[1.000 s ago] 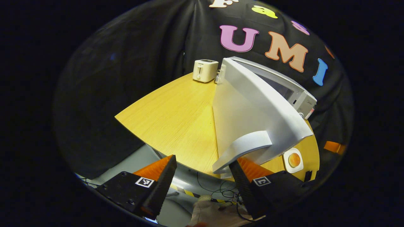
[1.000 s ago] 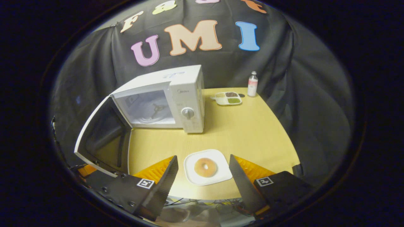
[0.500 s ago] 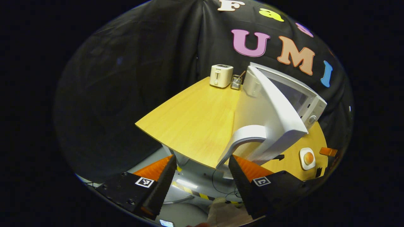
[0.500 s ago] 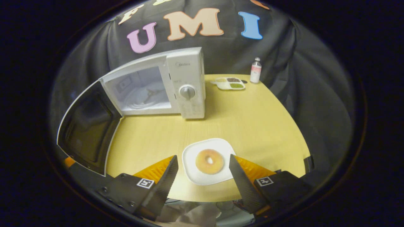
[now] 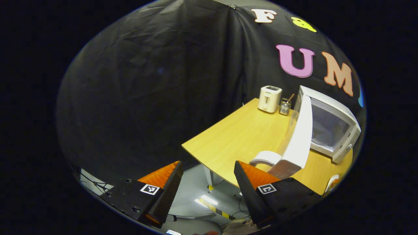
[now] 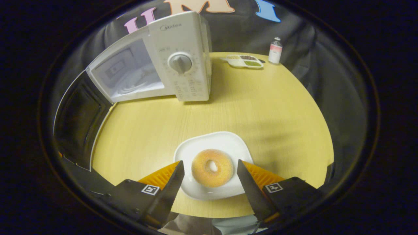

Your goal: Open the microwave oven with the left hand, put the food in, and close the microwave oven.

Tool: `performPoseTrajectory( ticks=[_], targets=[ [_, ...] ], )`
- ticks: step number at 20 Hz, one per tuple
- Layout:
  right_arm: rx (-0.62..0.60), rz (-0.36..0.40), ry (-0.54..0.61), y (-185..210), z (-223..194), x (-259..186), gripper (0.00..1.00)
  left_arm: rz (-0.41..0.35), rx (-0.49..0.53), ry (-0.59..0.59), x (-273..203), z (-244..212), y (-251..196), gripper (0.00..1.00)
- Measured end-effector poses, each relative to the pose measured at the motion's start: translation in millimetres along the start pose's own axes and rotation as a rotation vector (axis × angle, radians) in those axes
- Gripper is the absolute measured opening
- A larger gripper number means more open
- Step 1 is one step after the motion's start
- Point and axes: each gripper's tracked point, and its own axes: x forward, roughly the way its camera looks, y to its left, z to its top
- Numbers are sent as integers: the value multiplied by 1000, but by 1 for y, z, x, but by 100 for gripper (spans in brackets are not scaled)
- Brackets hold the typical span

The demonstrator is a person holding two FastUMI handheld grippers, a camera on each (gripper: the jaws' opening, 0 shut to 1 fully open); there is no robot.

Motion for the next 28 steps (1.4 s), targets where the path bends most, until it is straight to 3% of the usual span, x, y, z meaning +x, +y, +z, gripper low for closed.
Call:
performPoseTrajectory(
  ticks=[1, 5, 6, 7, 8, 9, 10, 11, 12, 13, 14, 15, 16, 20, 22, 23, 24, 27, 28],
  targets=[
    [-6, 12, 17, -1, -1, 3, 94, 30, -25, -21, -6, 9, 2, 93],
    [-67, 42, 87, -4, -10, 13, 94, 108, -117, -126, -36, 47, 3, 93],
    [-84, 45, 103, -4, -13, 14, 100, 121, -119, -149, -40, 52, 1, 93],
    [-89, 55, 121, -3, -15, 14, 94, 130, -117, -160, -44, 56, -1, 92],
    [-89, 67, 132, -2, -16, 13, 94, 132, -115, -168, -45, 59, -7, 92],
    [-89, 77, 141, 0, -16, 13, 100, 129, -124, -171, -44, 62, -11, 93],
    [-93, 85, 151, 2, -18, 12, 90, 126, -138, -172, -43, 64, -15, 93],
    [-102, 86, 158, 2, -19, 12, 89, 128, -155, -175, -40, 65, -18, 92],
    [-113, 82, 164, 1, -19, 13, 89, 129, -165, -171, -38, 67, -18, 92],
    [-120, 73, 166, 1, -19, 14, 99, 133, -165, -167, -35, 66, -16, 92],
    [-116, 61, 166, 0, -19, 14, 98, 135, -156, -172, -30, 68, -14, 92],
    [-110, 51, 165, 1, -18, 15, 87, 135, -145, -169, -22, 69, -13, 92],
    [-106, 39, 164, 1, -18, 15, 84, 128, -136, -162, -14, 70, -13, 92],
    [-13, -24, 157, 7, -16, 17, 77, 33, -122, -129, 22, 76, -26, 93],
    [68, -39, 140, 15, -13, 12, 83, -18, -102, -124, 41, 82, -33, 93],
    [105, -42, 125, 20, -10, 8, 77, -46, -88, -119, 49, 85, -38, 92],
    [143, -40, 108, 26, -6, 3, 83, -75, -72, -113, 58, 85, -43, 92],
    [261, 13, 44, 57, 10, -16, 83, -163, -35, -97, 74, 86, -66, 92],
    [305, 46, 16, 72, 19, -22, 77, -191, -32, -96, 78, 88, -74, 93]
  ],
)
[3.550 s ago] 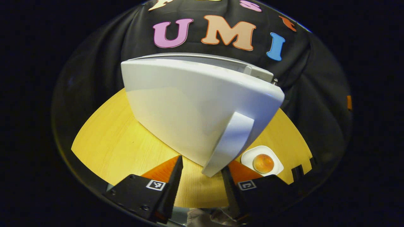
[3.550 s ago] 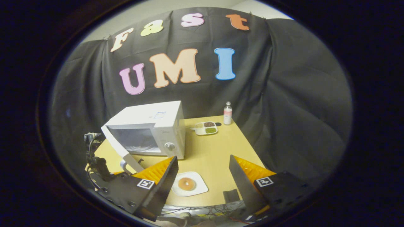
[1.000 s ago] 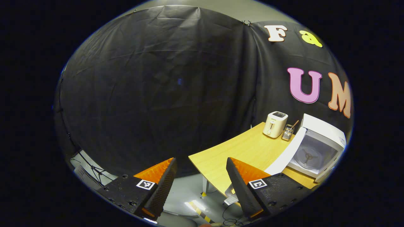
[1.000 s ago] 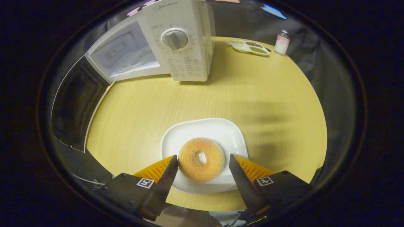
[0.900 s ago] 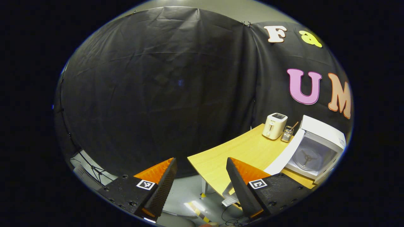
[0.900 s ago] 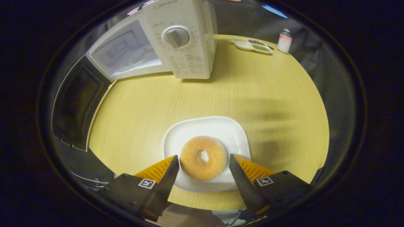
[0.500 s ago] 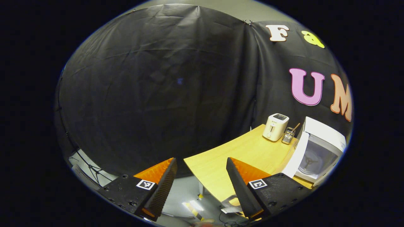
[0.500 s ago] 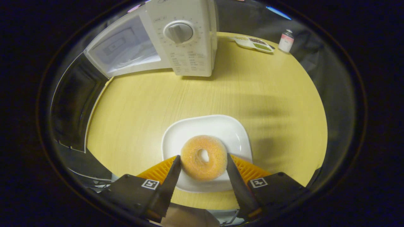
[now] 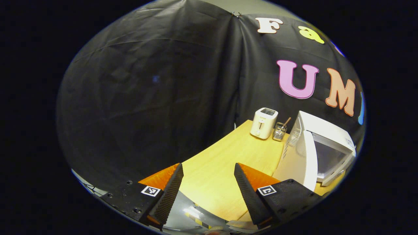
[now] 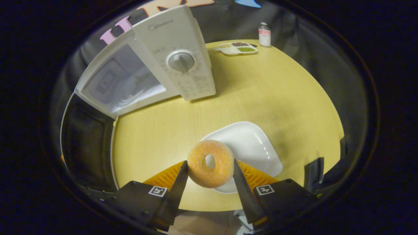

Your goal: Open the microwave oven with the left hand, put the food in, and close the microwave oven.

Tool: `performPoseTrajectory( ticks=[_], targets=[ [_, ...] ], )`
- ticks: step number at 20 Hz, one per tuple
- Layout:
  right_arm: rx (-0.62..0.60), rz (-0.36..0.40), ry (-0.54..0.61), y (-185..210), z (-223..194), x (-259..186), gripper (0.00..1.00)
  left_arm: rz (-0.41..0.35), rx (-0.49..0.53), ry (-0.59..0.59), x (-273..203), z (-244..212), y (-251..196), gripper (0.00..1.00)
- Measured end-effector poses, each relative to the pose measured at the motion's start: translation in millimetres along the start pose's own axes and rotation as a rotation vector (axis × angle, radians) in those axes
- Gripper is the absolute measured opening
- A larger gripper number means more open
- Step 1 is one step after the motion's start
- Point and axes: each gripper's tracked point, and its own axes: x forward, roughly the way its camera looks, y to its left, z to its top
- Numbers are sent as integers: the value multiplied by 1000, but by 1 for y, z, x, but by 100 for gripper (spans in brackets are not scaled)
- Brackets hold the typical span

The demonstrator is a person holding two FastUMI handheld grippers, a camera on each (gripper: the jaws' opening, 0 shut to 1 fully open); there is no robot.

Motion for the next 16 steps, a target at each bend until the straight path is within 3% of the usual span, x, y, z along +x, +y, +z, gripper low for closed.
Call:
performPoseTrajectory(
  ticks=[1, 4, 8, 10, 11, 12, 15, 16],
  targets=[
    [46, 44, -22, 18, 3, -5, 83, -28, 0, 3, 3, 0, -5, 93],
    [167, 158, -86, 72, 15, -16, 83, -97, 8, 24, 13, -1, -23, 92],
    [242, 278, -171, 134, 33, -18, 82, -140, 23, 43, 20, -4, -31, 93],
    [254, 308, -197, 155, 39, -10, 82, -153, 34, 50, 20, -5, -30, 92],
    [257, 318, -217, 164, 45, -4, 77, -156, 35, 52, 20, -6, -30, 92],
    [265, 329, -236, 173, 50, 2, 82, -164, 36, 54, 21, -6, -31, 93],
    [308, 347, -292, 196, 68, 18, 82, -178, 43, 57, 22, -6, -31, 92],
    [314, 350, -320, 203, 74, 21, 76, -184, 45, 56, 23, -5, -33, 93]
  ],
)
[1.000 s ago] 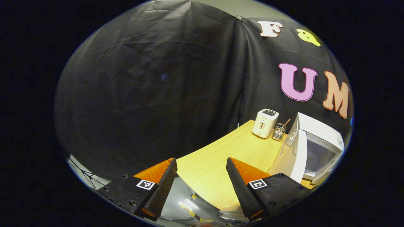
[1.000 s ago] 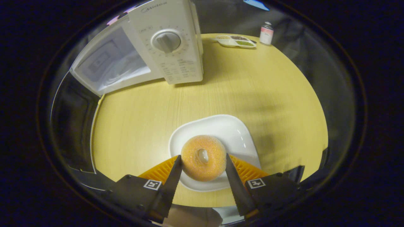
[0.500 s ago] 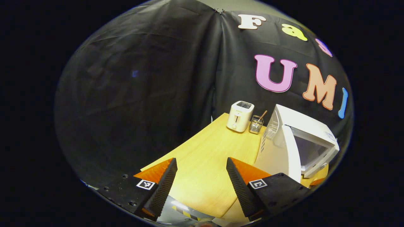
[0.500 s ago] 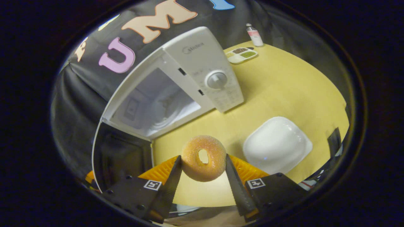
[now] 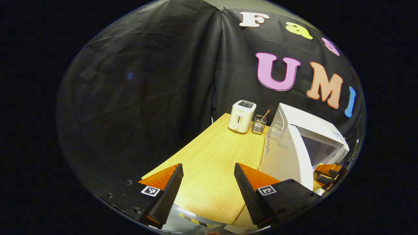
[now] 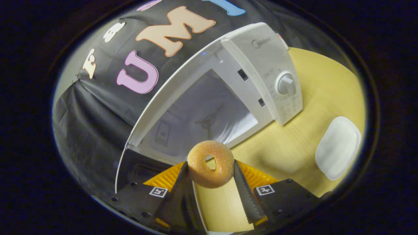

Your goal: Open the microwave oven with the left hand, put the food in, and close the microwave oven.

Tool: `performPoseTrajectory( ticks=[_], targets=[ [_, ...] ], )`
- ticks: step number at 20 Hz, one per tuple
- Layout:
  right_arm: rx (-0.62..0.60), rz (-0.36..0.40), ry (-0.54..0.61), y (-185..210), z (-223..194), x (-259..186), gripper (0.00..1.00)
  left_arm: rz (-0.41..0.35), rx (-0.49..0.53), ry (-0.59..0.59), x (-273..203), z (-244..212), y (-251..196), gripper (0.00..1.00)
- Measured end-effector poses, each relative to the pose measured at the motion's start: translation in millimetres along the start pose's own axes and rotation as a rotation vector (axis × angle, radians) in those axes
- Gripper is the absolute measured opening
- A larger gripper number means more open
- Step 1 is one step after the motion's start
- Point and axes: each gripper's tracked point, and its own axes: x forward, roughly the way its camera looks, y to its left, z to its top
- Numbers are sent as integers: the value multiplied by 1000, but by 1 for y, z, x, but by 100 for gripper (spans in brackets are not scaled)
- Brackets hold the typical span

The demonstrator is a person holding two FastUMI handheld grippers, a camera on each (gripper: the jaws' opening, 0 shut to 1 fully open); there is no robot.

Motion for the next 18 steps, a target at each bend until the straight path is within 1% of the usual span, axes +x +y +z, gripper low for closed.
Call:
performPoseTrajectory(
  ticks=[1, 2, 3, 4, 5, 6, 12, 15, 18],
  targets=[
    [0, 1, -21, 5, 3, 9, 82, -5, 4, 1, 2, -1, -1, 92],
    [3, 2, -34, 9, 5, 18, 82, -12, 6, 3, 2, -1, -3, 93],
    [4, 1, -52, 13, 9, 28, 82, -19, 8, 7, 3, -2, -4, 92],
    [3, -7, -86, 14, 16, 38, 79, -25, 10, 12, 4, -2, -6, 92],
    [5, -21, -114, 14, 22, 46, 82, -31, 12, 18, 6, -4, -7, 92],
    [9, -36, -137, 14, 28, 53, 75, -36, 13, 20, 6, -5, -9, 93],
    [21, -82, -219, 10, 43, 84, 75, -33, 18, 27, 12, -5, -8, 92],
    [37, -99, -205, 7, 41, 98, 75, -36, 17, 39, 13, -8, -11, 92],
    [17, -101, -202, 6, 40, 106, 75, -37, 25, 38, 13, -7, -11, 92]
  ],
)
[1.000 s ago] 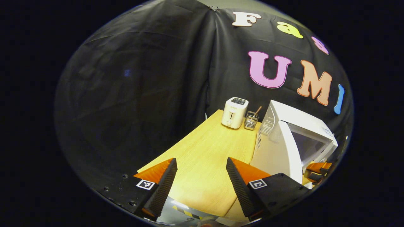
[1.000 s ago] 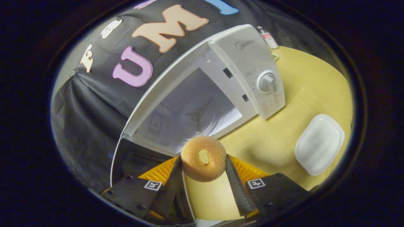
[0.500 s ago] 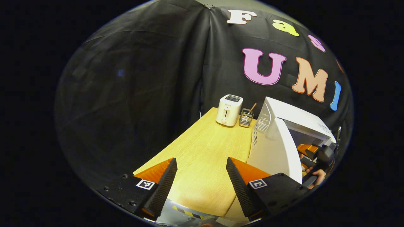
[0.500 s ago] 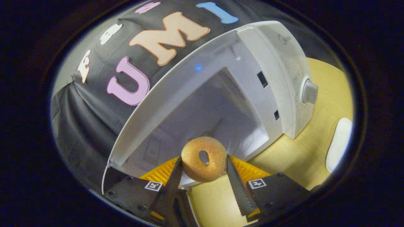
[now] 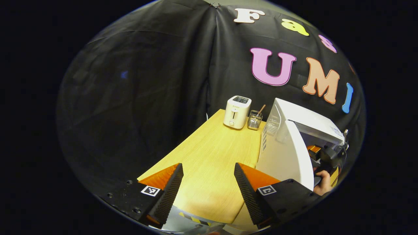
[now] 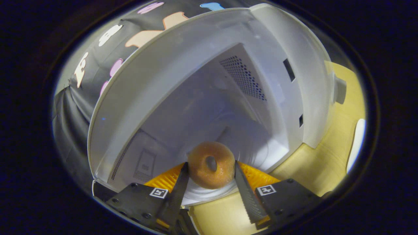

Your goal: Open the microwave oven with the left hand, put the food in, and close the microwave oven.

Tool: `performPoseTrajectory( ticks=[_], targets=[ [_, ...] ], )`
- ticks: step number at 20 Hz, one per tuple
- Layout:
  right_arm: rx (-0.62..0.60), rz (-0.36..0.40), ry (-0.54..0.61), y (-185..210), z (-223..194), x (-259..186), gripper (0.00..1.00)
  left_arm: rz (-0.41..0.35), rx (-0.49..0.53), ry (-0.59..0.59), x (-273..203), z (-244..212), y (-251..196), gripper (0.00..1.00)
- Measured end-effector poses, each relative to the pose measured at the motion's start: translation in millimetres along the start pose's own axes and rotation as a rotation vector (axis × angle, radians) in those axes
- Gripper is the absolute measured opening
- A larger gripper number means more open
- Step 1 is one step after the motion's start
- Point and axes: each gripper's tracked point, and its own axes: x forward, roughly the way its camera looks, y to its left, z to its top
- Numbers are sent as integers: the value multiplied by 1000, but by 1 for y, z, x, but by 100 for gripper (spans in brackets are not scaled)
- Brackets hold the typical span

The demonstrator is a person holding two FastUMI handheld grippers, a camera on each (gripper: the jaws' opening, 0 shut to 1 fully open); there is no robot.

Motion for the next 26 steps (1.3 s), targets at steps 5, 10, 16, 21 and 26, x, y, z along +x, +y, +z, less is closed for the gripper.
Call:
performPoseTrajectory(
  ticks=[5, 10, 16, 21, 26],
  targets=[
    [-31, 26, -11, 9, 2, 6, 76, -11, 5, 3, -3, -2, -2, 92],
    [-91, 43, 0, 11, 4, -7, 89, -26, 0, 5, -5, -4, -6, 92],
    [-256, 53, 1, -3, 7, -46, 99, -73, 24, 6, -9, -8, -17, 83],
    [-380, 52, -6, -20, 19, -96, 99, -104, 74, 30, -11, -15, -22, 47],
    [-432, 55, -22, -28, 41, -141, 100, -85, 133, 34, -9, -21, -15, 4]
  ],
)
